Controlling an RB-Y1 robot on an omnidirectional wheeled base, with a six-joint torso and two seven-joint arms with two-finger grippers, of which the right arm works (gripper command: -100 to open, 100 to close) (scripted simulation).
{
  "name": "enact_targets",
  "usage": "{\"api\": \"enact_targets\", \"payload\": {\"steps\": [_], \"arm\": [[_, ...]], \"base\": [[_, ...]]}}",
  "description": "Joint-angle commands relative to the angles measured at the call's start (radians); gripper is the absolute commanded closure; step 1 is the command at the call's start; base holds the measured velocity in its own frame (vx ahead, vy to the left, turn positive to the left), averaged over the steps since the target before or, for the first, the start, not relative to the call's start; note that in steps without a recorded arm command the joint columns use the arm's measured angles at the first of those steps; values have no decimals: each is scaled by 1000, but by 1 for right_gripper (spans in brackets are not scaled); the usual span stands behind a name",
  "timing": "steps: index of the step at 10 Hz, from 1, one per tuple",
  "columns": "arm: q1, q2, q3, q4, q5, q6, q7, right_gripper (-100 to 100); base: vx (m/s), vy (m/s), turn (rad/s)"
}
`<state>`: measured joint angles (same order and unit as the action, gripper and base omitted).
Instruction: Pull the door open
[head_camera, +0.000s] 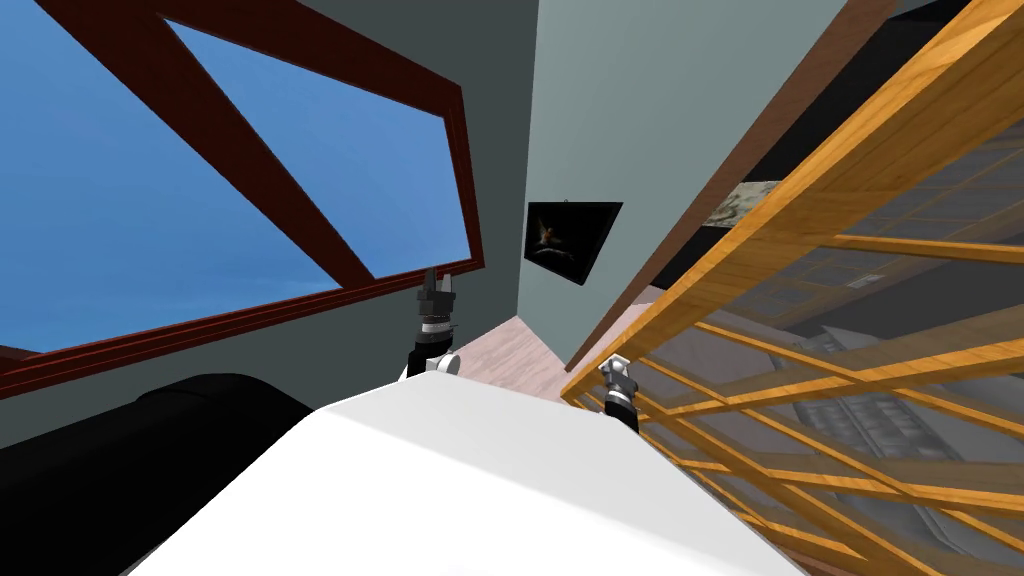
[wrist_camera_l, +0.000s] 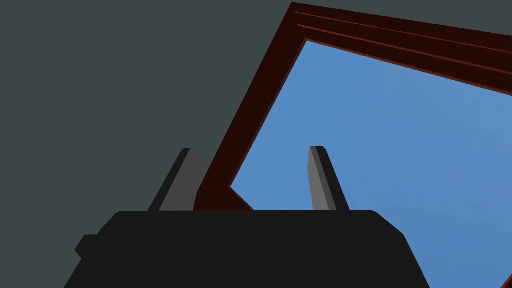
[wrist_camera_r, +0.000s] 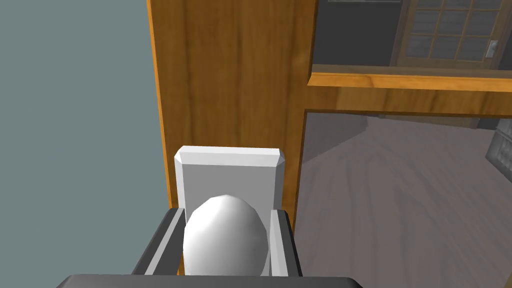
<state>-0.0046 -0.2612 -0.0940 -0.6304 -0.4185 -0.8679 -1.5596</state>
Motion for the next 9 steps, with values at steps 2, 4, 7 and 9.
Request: {"api": "enact_targets", "payload": {"steps": [2,4,7,9], "arm": [[6,-2,20,-5,12,0,-14,100],[14,-10,48,-14,31,-5,-37,100],[23,-22,87,-28,56,-11,-67,100],[30,-30,113,-37,73,-15,-88,100]], "base": [[-159,-8,45],[-262,-15,81],[-225,-7,63],[-239,-1,57]]}}
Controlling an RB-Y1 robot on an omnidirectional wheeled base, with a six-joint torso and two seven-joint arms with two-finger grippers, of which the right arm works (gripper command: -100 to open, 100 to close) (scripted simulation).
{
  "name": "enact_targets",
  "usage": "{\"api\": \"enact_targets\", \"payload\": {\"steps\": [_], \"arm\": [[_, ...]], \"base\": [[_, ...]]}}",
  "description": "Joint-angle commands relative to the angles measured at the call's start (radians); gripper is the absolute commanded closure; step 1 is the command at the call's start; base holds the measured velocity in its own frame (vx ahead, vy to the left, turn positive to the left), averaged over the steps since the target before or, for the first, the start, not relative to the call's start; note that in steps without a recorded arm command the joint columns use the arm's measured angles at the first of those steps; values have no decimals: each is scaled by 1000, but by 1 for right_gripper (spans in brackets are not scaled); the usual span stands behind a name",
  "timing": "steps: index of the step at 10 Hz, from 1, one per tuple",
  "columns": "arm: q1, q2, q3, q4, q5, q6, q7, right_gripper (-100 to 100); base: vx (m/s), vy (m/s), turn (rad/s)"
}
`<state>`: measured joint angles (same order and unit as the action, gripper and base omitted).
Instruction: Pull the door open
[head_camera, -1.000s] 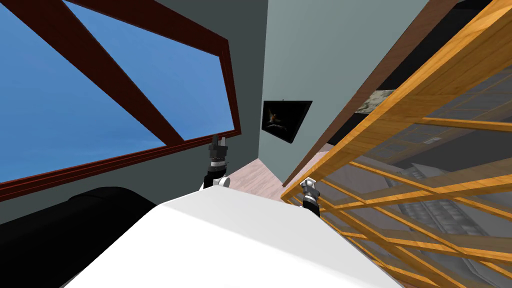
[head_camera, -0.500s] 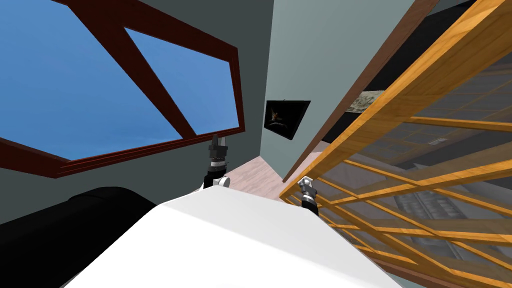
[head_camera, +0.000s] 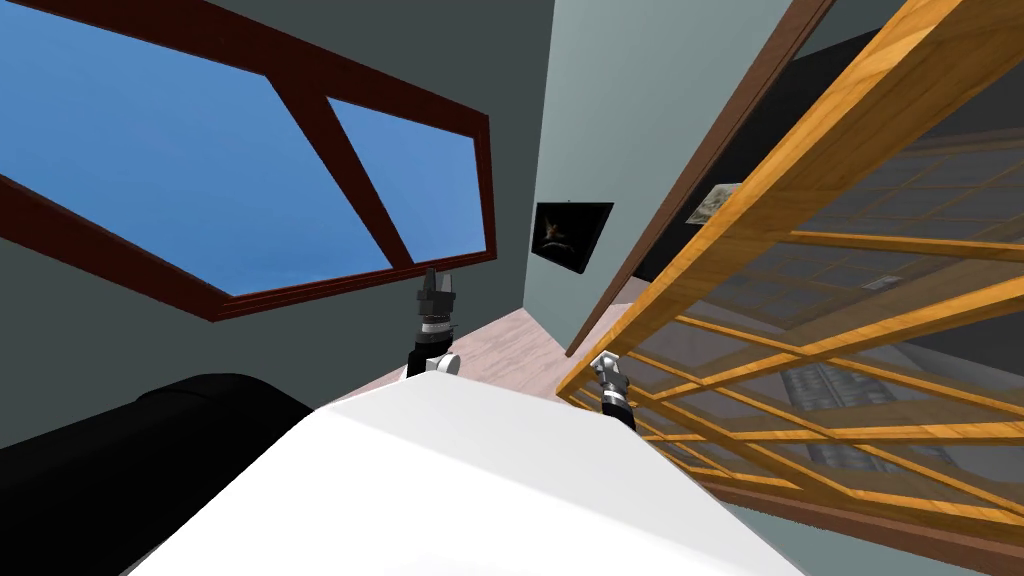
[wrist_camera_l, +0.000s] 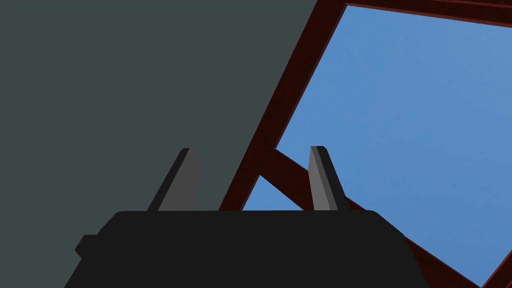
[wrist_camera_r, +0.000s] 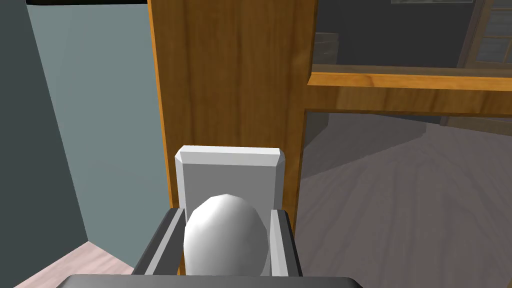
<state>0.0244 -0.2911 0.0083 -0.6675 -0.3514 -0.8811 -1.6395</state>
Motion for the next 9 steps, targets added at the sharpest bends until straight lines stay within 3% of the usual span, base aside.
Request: {"api": "enact_targets", "payload": {"steps": [1,9], "arm": [[0,0,0,0,0,0,0,100],[54,-60,106,-30,69,-51,-108,100]], "base": [[-102,8,4],[-219,-31,72]]}}
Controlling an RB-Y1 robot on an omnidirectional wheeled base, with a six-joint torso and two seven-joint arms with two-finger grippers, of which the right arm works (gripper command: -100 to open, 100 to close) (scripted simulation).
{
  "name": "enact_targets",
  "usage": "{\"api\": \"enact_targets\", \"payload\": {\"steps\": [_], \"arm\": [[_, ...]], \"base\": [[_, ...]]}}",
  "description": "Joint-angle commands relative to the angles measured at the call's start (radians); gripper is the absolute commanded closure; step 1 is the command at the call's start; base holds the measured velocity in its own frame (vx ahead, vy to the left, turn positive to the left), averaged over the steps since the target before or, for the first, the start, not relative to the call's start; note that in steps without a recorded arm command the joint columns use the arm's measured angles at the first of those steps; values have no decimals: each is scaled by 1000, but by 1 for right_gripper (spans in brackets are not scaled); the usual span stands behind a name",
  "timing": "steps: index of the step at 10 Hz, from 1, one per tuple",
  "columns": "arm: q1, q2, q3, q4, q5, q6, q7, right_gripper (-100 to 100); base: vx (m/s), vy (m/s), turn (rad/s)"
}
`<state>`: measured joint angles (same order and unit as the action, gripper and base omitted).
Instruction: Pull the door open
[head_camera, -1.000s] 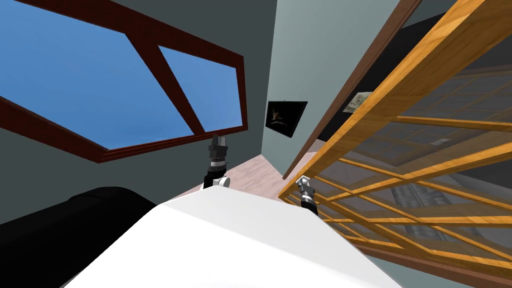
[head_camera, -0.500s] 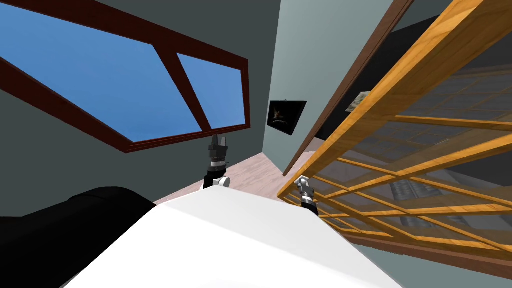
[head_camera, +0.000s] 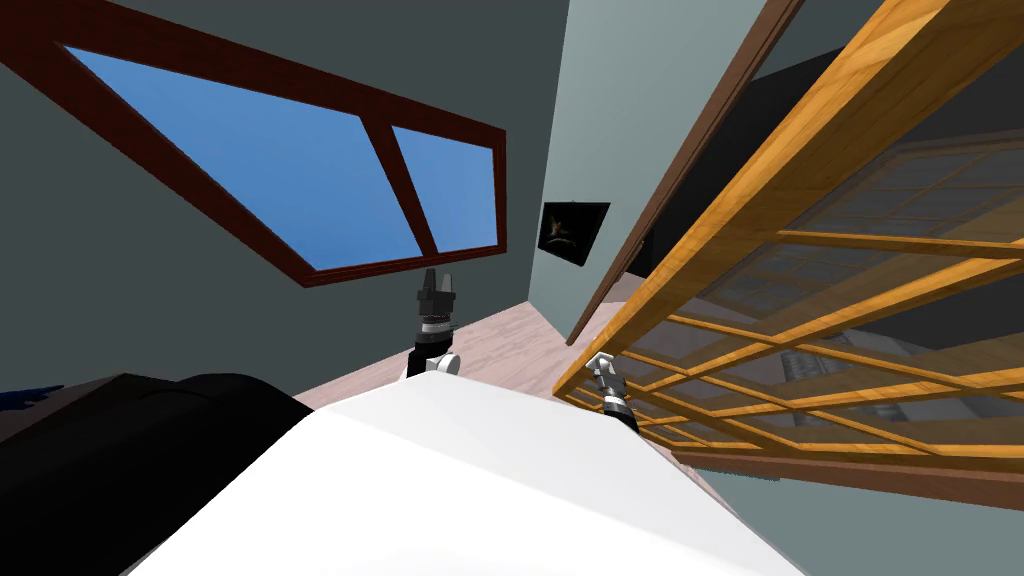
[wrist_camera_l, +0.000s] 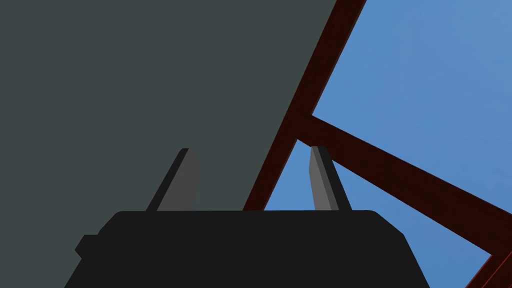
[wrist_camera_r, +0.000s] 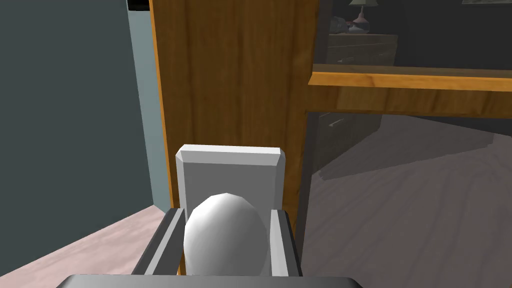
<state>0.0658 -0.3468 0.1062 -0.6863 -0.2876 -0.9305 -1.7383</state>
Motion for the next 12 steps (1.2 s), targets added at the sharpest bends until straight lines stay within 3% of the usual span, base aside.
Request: {"api": "enact_targets", "payload": {"steps": [1,2,9,10,11,12], "arm": [[0,0,0,0,0,0,0,100],[17,-15,21,1,15,-21,-25,100],[72,-74,89,-10,65,-101,-109,100],[69,-70,83,-16,61,-87,-100,100],[78,-79,93,-6,69,-110,-114,100],[80,-81,95,-4,70,-116,-117,100]], "base": [[-115,0,10],[-170,-23,110],[-205,-50,82],[-85,-21,20],[-151,-41,157],[-209,-51,139]]}}
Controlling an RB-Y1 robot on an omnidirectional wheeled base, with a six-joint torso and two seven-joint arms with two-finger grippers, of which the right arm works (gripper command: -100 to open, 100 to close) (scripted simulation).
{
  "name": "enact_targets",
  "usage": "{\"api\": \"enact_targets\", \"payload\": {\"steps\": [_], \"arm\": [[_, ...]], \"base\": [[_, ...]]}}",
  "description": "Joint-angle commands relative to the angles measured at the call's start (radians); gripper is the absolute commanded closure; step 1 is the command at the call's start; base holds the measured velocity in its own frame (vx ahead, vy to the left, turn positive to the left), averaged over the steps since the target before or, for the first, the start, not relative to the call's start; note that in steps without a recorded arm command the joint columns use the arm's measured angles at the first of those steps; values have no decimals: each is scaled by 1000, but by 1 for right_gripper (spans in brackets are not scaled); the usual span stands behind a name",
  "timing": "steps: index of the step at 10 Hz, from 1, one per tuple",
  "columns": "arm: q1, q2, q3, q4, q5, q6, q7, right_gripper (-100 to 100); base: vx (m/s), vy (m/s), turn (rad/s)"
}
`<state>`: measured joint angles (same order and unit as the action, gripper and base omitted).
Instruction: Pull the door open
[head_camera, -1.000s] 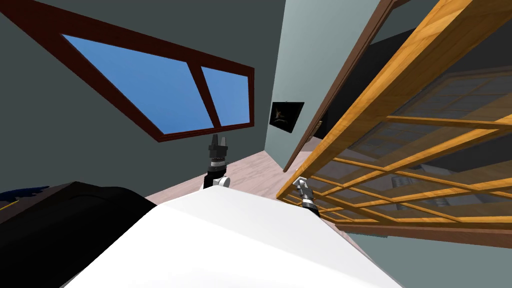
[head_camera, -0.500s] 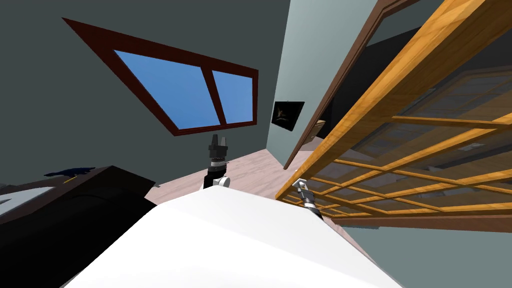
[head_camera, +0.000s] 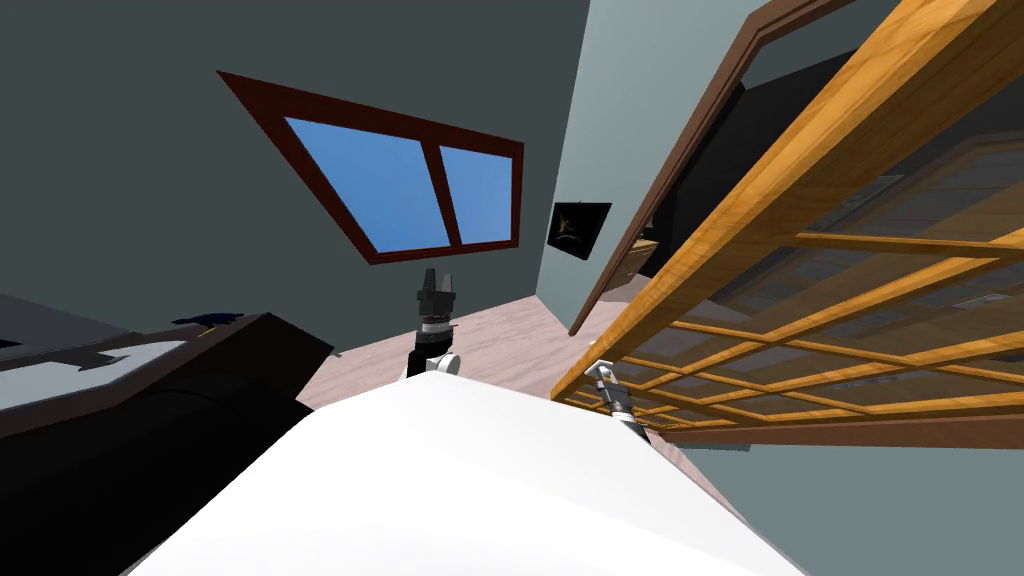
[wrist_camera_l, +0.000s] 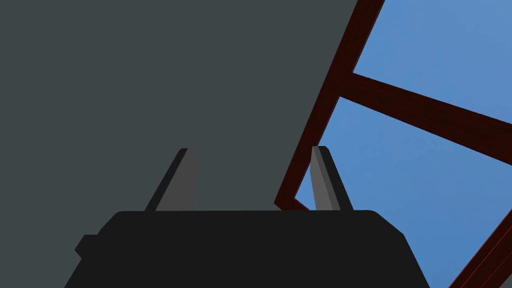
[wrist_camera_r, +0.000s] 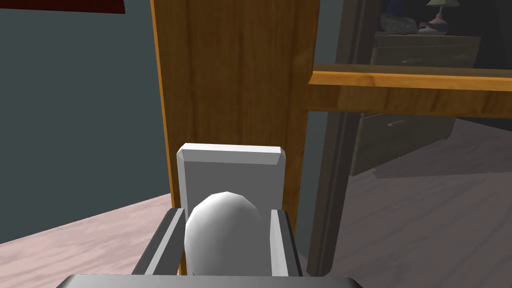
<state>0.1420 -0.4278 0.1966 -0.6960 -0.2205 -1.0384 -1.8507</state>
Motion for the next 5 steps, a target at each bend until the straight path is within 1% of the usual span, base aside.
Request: {"api": "enact_targets", "payload": {"steps": [1,5], "arm": [[9,-6,9,10,7,-21,-12,100],[28,-30,28,31,22,-77,-42,100]], "base": [[-192,-50,113],[-197,-70,138]]}}
